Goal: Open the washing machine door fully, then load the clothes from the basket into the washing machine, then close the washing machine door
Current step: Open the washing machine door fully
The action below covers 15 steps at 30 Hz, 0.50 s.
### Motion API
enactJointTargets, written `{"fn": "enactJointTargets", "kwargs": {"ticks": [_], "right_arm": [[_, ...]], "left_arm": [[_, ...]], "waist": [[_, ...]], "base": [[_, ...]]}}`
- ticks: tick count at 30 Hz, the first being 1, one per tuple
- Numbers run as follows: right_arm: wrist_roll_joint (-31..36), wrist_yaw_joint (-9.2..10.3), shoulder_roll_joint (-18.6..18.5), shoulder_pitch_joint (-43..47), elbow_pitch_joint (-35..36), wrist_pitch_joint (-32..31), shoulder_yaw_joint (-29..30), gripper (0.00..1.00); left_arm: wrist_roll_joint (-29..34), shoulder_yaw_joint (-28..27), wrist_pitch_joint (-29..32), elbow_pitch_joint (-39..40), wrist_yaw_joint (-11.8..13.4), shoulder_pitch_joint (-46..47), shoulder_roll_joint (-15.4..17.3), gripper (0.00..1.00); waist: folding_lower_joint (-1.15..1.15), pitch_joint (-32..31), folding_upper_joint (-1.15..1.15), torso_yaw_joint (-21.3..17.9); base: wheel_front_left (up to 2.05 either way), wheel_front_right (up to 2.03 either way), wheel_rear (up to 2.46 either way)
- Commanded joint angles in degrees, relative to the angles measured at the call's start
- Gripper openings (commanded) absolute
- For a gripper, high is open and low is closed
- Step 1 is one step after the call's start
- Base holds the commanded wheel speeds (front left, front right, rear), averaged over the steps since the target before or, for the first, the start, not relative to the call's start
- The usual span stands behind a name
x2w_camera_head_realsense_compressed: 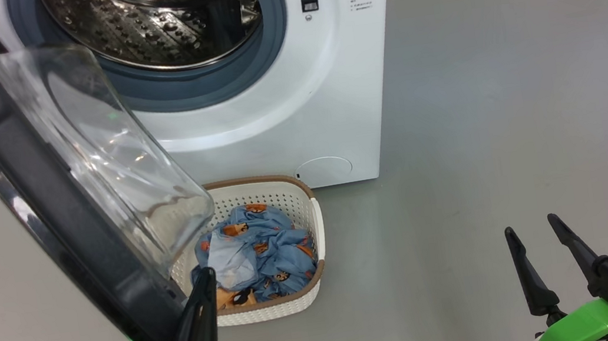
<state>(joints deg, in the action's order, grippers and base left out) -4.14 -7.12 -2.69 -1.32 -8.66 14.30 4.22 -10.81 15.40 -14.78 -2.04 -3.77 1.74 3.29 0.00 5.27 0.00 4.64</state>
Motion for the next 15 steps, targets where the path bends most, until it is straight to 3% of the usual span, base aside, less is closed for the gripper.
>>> {"fn": "enactJointTargets", "kwargs": {"ticks": [1,9,15], "right_arm": [[-0.59,-0.36,-0.19,-2.03,1.29,0.69,-1.6,1.0],[-0.55,-0.36,-0.19,-2.24,1.2,0.7,-1.72,1.0],[-0.56,-0.36,-0.19,-2.05,1.14,0.7,-1.72,1.0]], "left_arm": [[-0.69,-4.12,-0.22,0.98,1.15,1.6,1.04,0.0],[0.44,-5.91,-0.22,1.73,1.25,-0.34,0.98,0.0],[0.53,-7.46,-0.22,2.72,2.69,-2.82,0.64,0.0]], "waist": [[0.0,-0.04,0.0,0.5],[0.0,-0.51,0.0,2.22],[0.0,-1.13,0.0,4.32]], "base": [[0.0,0.0,0.0],[0.0,0.0,0.0],[0.0,0.0,0.0]]}}
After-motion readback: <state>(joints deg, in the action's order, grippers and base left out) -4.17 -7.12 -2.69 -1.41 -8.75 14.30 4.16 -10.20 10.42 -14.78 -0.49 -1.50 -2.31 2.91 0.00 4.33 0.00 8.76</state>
